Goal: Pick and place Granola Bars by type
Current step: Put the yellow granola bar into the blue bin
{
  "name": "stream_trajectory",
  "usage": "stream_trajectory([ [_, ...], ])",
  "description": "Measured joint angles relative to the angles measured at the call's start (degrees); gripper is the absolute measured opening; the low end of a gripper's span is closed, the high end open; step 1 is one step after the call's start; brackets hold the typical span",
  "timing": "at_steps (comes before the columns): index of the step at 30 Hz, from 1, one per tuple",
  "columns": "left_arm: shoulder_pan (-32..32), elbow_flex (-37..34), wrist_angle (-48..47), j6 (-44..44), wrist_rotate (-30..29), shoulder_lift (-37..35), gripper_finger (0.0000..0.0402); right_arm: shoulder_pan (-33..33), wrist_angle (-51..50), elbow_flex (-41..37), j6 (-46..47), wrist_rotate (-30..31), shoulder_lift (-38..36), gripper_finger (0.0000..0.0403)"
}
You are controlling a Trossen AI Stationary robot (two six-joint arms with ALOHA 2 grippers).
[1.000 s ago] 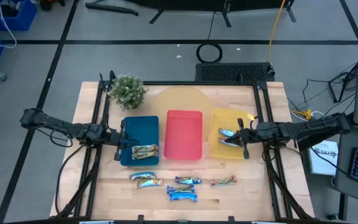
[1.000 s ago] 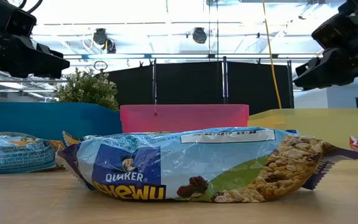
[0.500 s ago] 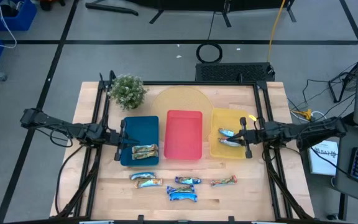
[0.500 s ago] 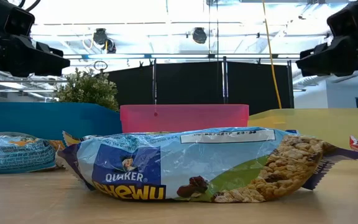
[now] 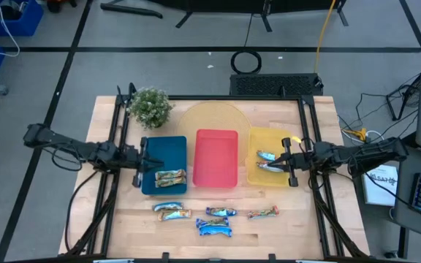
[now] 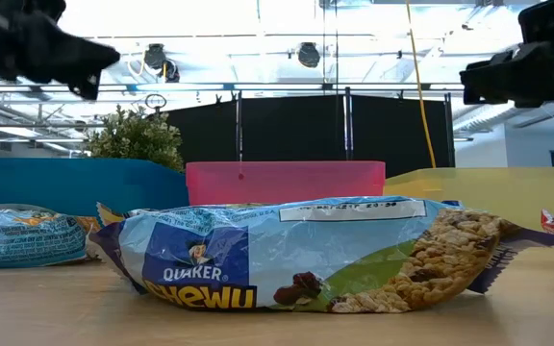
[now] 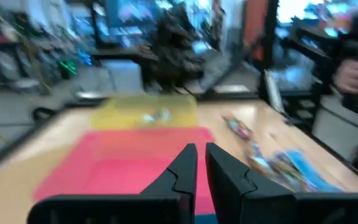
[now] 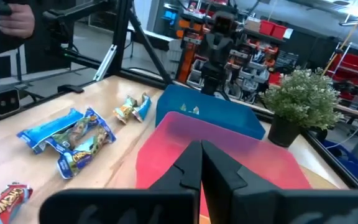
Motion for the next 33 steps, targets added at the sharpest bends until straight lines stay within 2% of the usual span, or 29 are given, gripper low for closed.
stream_trajectory([
  [2, -2.7, 3.36, -3.19, -2.09, -0.73, 4.53, 0.0042, 0.0, 0.3, 0.0, 0.44, 0.04, -0.06, 0.0],
  [7, -12.86, 14.85, -12.68, -10.77, -11.33, 21.16, 0.0042, 0.0, 4.7, -0.07, 0.48, 0.08, -0.07, 0.0],
  [9, -16.77, 19.96, -17.41, -15.24, -13.71, 28.5, 0.0042, 0.0, 6.48, -0.08, 0.6, 0.17, -0.04, 0.0],
  [15, -24.67, 35.7, -31.66, -29.28, -12.37, 47.03, 0.0042, 0.0, 7.67, -0.11, 3.29, 0.37, 0.17, 0.0],
  [21, -27.49, 46.92, -33.54, -32.56, -12.51, 60.34, 0.0042, 0.0, 8.29, -0.17, 3.35, 0.35, 0.2, 0.0],
  [23, -27.83, 49.3, -36.78, -34.92, -12.61, 63.49, 0.0042, 0.0, 8.42, -0.17, 3.3, 0.35, 0.17, 0.0],
  [25, -27.89, 50.86, -40.32, -40.85, -12.51, 65.96, 0.0044, 0.0, 8.34, -0.17, 3.26, 0.35, 0.2, 0.0],
  [27, -27.75, 51.48, -41.47, -44.38, -10.2, 68.09, 0.0053, 0.0, 8.22, -0.17, 3.47, 0.35, 0.17, 0.0],
  [33, -27.78, 51.64, -41.97, -48.25, -3.97, 72.76, 0.0133, 0.0, 7.93, -0.17, 3.03, 0.35, 0.2, 0.0],
])
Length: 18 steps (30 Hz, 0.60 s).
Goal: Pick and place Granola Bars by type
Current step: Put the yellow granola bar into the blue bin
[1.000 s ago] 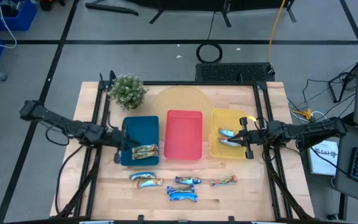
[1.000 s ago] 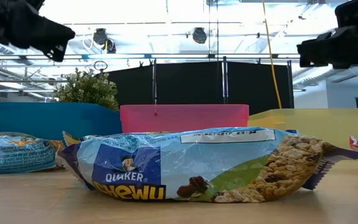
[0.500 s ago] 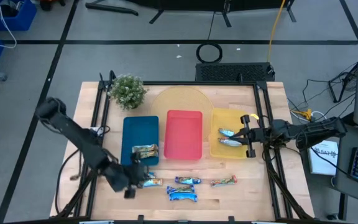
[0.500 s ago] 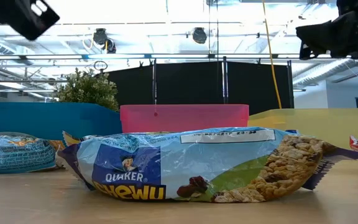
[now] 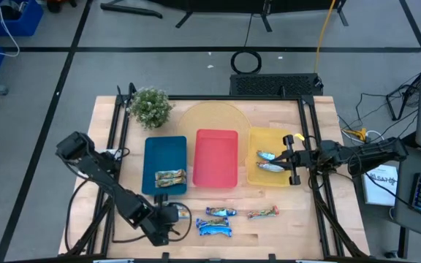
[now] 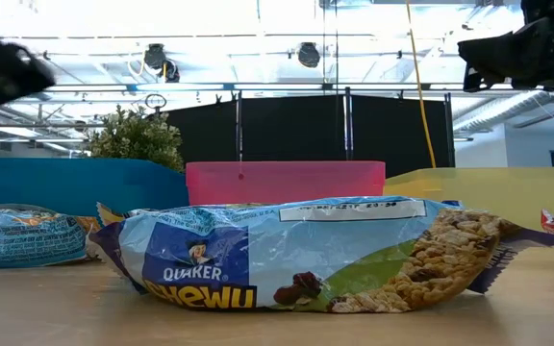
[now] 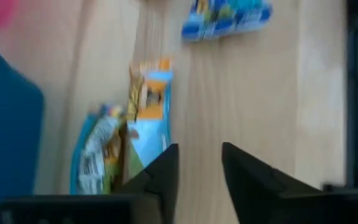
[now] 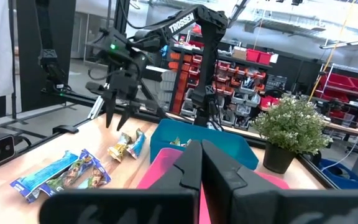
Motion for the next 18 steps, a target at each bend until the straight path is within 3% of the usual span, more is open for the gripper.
stream_trajectory([
  [3, 0.13, 0.0, -0.44, -0.71, 2.6, 1.52, 0.0179, 0.0, 0.0, 0.0, -0.3, 0.0, 0.0, 0.0],
  [8, 0.16, 0.0, -3.65, 0.4, 1.97, 2.78, 0.0231, -0.02, -0.02, 0.0, -0.36, 0.0, -0.02, 0.0],
  [13, 0.31, 0.0, -6.27, -0.42, 1.77, 3.1, 0.024, 0.0, -0.04, 0.0, 0.01, -0.01, 0.0, 0.0],
  [18, 0.26, 0.54, -5.04, 0.26, 6.13, 1.76, 0.0241, 0.0, -0.05, 0.0, 0.08, -0.02, 0.0, 0.0],
])
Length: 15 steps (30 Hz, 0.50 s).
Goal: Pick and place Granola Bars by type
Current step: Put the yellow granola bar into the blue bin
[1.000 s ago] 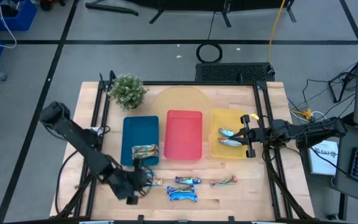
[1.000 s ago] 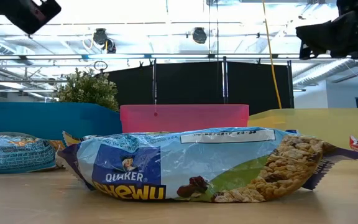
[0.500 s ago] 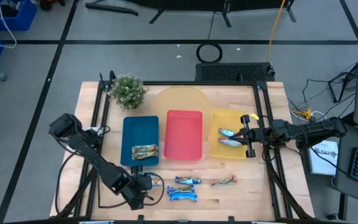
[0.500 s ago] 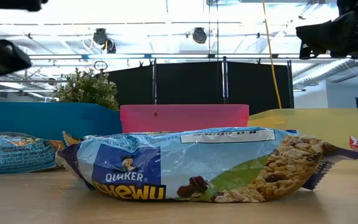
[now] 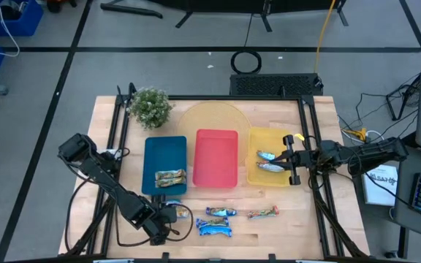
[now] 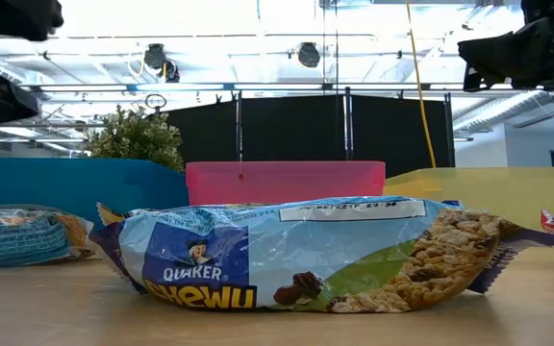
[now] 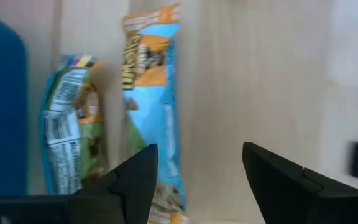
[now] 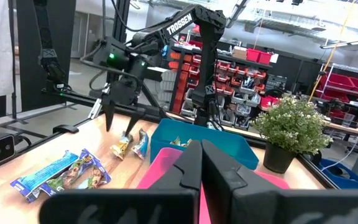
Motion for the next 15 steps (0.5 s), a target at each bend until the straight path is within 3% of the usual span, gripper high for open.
stream_trajectory([
  [7, 0.0, 5.23, -7.97, 1.35, -3.08, -0.43, 0.0241, -0.01, 0.02, 0.0, -0.38, 0.0, 0.0, 0.0],
  [15, 0.25, 0.64, -6.81, -0.71, -3.68, -0.43, 0.0241, -0.01, -0.02, 0.0, -0.51, 0.0, 0.0, 0.0],
])
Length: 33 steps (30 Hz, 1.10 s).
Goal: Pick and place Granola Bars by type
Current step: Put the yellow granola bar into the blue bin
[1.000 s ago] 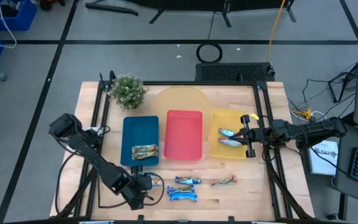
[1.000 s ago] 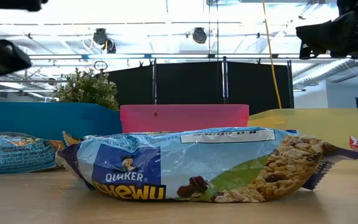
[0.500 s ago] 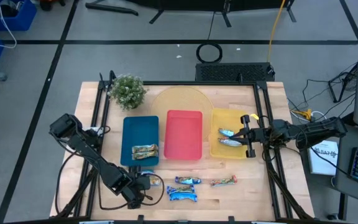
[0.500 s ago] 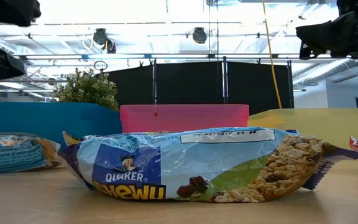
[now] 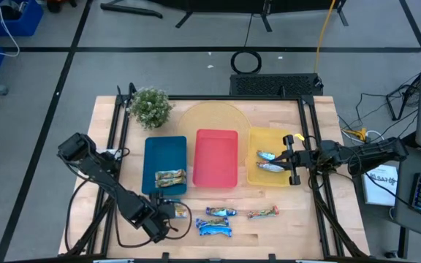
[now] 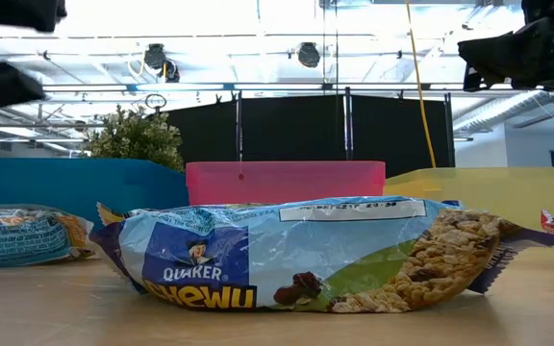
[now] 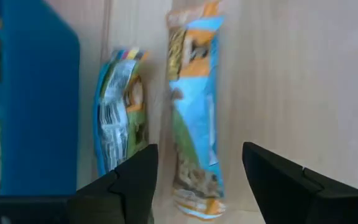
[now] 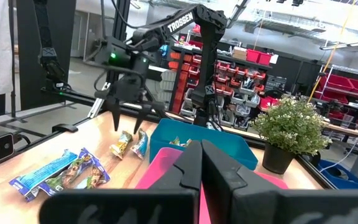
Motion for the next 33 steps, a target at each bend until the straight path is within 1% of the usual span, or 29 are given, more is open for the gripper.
stream_trajectory([
  [10, 0.37, -8.03, 10.57, -1.91, -0.43, 0.0, 0.0241, 0.01, -0.04, 0.0, -0.02, 0.0, 0.0, 0.0],
  [14, 0.37, -9.52, 13.82, -1.88, -0.65, -0.35, 0.0241, -0.01, -0.07, -0.01, -0.02, 0.0, 0.0, 0.0],
  [17, 0.41, -9.71, 13.86, -2.04, -0.5, -0.17, 0.0234, 0.01, -0.12, 0.0, 0.18, 0.0, 0.0, 0.0],
  [19, 0.39, -9.7, 13.92, -0.33, -0.37, -0.15, 0.0214, 0.01, -0.22, -0.02, 0.44, 0.0, 0.0, 0.0],
  [21, 0.27, -9.35, 13.82, 1.33, 0.08, -0.1, 0.0183, 0.01, -0.47, -0.01, 0.47, 0.0, 0.01, 0.0],
  [29, 0.29, -5.48, 14.66, 8.36, 4.27, 0.09, 0.0027, 0.01, -0.44, -0.02, 0.59, 0.0, 0.02, 0.0],
  [31, 0.3, -4.2, 14.55, 9.8, 4.33, 0.09, 0.0021, 0.01, -0.45, -0.02, 0.6, 0.0, 0.02, 0.0],
  [33, 0.28, -2.68, 14.19, 11.47, 4.06, 0.04, 0.0028, 0.01, -0.44, -0.02, 0.61, 0.0, 0.02, 0.0],
])
